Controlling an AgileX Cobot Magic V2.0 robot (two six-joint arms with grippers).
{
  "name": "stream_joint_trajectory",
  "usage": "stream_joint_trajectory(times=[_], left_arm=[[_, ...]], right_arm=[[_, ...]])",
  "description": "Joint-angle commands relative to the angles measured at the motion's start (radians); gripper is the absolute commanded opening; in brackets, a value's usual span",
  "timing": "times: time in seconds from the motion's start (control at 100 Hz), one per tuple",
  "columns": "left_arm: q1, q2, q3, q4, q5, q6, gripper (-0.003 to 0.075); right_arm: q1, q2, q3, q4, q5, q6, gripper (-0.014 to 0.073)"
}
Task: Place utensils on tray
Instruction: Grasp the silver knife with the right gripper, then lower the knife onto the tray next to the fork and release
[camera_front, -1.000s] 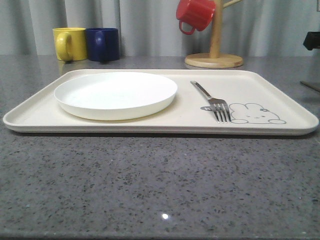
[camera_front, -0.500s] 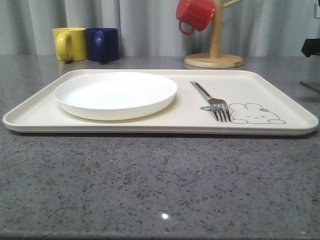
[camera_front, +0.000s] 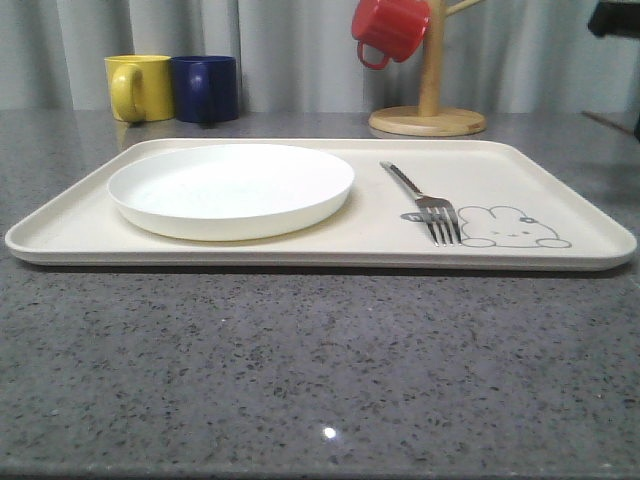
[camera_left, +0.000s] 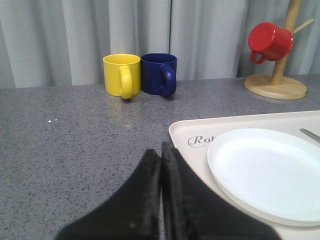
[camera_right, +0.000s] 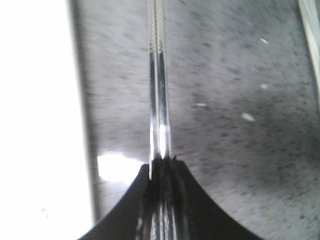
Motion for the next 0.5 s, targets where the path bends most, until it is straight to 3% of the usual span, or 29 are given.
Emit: stream_joint_trajectory(times=[0.0, 0.33, 0.49], left_arm=[[-0.004, 0.005, -0.028, -0.002, -0.085, 0.0, -0.0018], [-0.004, 0.005, -0.028, -0.002, -0.085, 0.0, -0.0018], [-0.004, 0.005, -0.028, -0.002, -0.085, 0.0, -0.0018]], right_arm=[[0.054, -0.076, -0.057, 0.023, 0.004, 0.047, -0.0027], [0.308, -0.058, -0.068, -0.081, -0.082, 0.286, -0.0027], [0.374, -0.014, -0.068, -0.141, -0.112, 0.374, -0.0027]])
